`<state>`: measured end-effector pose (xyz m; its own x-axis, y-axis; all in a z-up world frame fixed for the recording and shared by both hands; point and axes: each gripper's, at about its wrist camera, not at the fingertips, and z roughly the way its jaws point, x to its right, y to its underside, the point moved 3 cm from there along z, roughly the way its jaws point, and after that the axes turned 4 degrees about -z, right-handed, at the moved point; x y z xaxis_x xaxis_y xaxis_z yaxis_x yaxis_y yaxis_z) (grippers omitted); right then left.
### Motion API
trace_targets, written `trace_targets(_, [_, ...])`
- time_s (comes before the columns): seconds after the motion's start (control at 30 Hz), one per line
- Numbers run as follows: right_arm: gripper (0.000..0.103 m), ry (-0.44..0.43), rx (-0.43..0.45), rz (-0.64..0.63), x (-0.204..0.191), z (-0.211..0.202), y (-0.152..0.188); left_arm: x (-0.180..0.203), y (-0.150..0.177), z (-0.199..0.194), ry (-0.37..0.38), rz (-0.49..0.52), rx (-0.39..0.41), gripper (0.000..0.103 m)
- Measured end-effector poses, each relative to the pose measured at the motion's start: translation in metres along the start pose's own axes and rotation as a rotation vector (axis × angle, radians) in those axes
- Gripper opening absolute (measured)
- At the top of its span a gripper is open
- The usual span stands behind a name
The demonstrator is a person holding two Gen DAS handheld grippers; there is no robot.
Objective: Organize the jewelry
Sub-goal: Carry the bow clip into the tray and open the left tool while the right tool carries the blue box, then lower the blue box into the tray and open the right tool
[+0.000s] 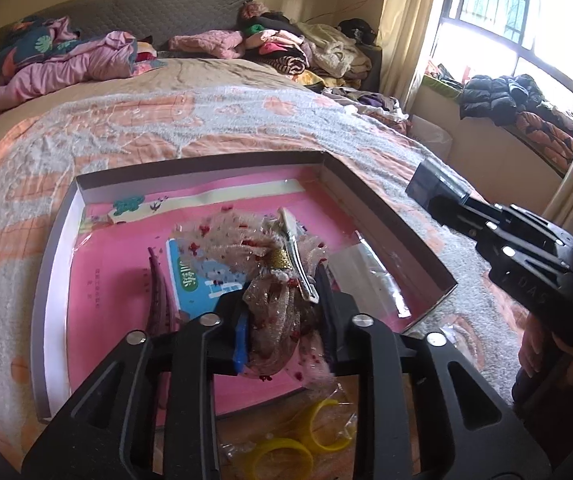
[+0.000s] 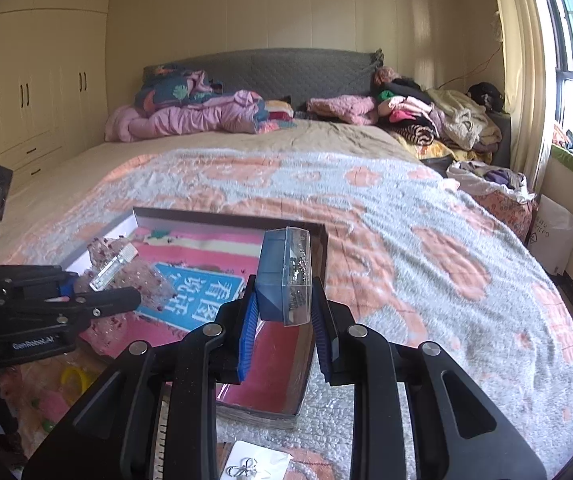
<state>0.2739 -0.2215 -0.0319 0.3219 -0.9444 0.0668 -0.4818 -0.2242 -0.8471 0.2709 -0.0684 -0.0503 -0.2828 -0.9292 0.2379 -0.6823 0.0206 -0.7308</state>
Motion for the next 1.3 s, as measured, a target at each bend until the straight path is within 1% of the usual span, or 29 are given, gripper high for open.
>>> trace_targets(0.1, [0.024, -0.003, -0.025, 0.001, -0.001, 0.009, 0.005, -0.003, 0.002, -0.001, -0.010, -0.010, -0.003, 0.023])
trace_targets(0.17, [0.024, -0.005, -0.039, 0.000, -0.003, 0.013, 0.009, -0.006, 0.003, -0.002, -0.017, -0.016, -0.002, 0.031])
trace_targets(0.3, [0.024, -0.002, -0.056, 0.000, -0.004, 0.017, 0.013, -0.009, 0.006, -0.007, -0.024, -0.036, -0.001, 0.040])
trace_targets(0.37, [0.024, -0.001, -0.069, 0.003, -0.005, 0.020, 0.015, -0.011, 0.006, -0.009, -0.027, -0.043, 0.003, 0.047])
trace_targets(0.47, [0.024, 0.001, -0.084, -0.001, -0.006, 0.023, 0.017, -0.015, 0.007, -0.013, -0.030, -0.055, 0.013, 0.054])
trace_targets(0.53, [0.024, 0.000, -0.091, -0.002, -0.006, 0.024, 0.019, -0.016, 0.007, -0.015, -0.028, -0.061, 0.015, 0.056])
trace_targets(0.6, [0.024, -0.002, -0.101, 0.000, -0.007, 0.026, 0.020, -0.017, 0.006, -0.018, -0.034, -0.062, 0.019, 0.059])
trace_targets(0.8, [0.026, -0.008, -0.118, 0.005, -0.008, 0.027, 0.024, -0.022, 0.002, -0.033, -0.042, -0.083, 0.055, 0.067])
trace_targets(0.93, [0.035, -0.011, -0.103, 0.004, -0.008, 0.021, 0.023, -0.027, 0.000, -0.043, -0.051, -0.098, 0.077, 0.070])
trace_targets(1.0, [0.036, -0.007, -0.089, 0.004, -0.009, 0.014, 0.021, -0.029, -0.001, -0.047, -0.058, -0.105, 0.086, 0.070])
trace_targets(1.07, [0.039, -0.001, -0.060, 0.003, -0.008, 0.004, 0.017, -0.032, -0.003, -0.053, -0.060, -0.116, 0.100, 0.072])
trace_targets(1.13, [0.046, 0.006, -0.031, 0.003, -0.008, -0.008, 0.013, -0.033, -0.003, -0.060, -0.065, -0.124, 0.114, 0.074])
trace_targets(1.27, [0.055, 0.018, 0.032, 0.006, -0.007, -0.036, 0.006, -0.034, -0.006, -0.076, -0.078, -0.138, 0.151, 0.079])
trace_targets(1.3, [0.059, 0.020, 0.043, 0.007, -0.006, -0.041, 0.005, -0.034, -0.007, -0.081, -0.079, -0.142, 0.163, 0.079])
